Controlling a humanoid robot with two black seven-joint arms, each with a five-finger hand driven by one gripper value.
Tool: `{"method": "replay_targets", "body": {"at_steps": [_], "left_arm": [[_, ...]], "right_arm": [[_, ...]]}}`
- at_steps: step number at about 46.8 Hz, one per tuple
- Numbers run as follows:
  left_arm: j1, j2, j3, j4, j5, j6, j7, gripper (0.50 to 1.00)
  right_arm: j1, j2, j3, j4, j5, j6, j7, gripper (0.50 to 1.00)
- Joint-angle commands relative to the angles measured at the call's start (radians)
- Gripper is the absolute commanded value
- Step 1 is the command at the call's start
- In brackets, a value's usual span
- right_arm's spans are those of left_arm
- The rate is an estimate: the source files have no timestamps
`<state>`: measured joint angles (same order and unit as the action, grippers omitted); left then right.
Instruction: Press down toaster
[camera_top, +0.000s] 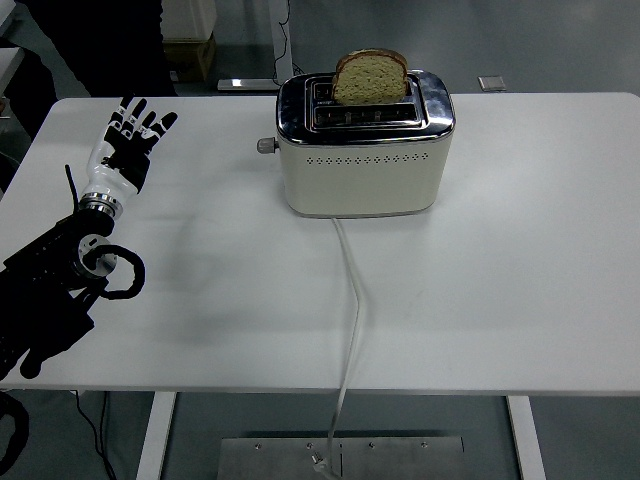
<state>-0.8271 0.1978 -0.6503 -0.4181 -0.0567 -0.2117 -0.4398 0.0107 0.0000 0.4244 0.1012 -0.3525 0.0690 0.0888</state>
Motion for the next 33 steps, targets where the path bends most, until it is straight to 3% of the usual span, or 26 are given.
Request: {"method": "replay_targets", "body": {"at_steps": [1,33], "left_arm": [[-0.003,0.002,0.0,-0.001,0.0,-0.002,0.001,1.0],[-0.03,0.015,0.014,0.001,0.024,-0.005,0.004,1.0]], "right_arm": [[0.0,0.0,-0.001,0.0,0.0,0.0,0.0,0.998],[0.0,0.0,0.001,0.0,0.001,0.0,0.0,0.998]]}}
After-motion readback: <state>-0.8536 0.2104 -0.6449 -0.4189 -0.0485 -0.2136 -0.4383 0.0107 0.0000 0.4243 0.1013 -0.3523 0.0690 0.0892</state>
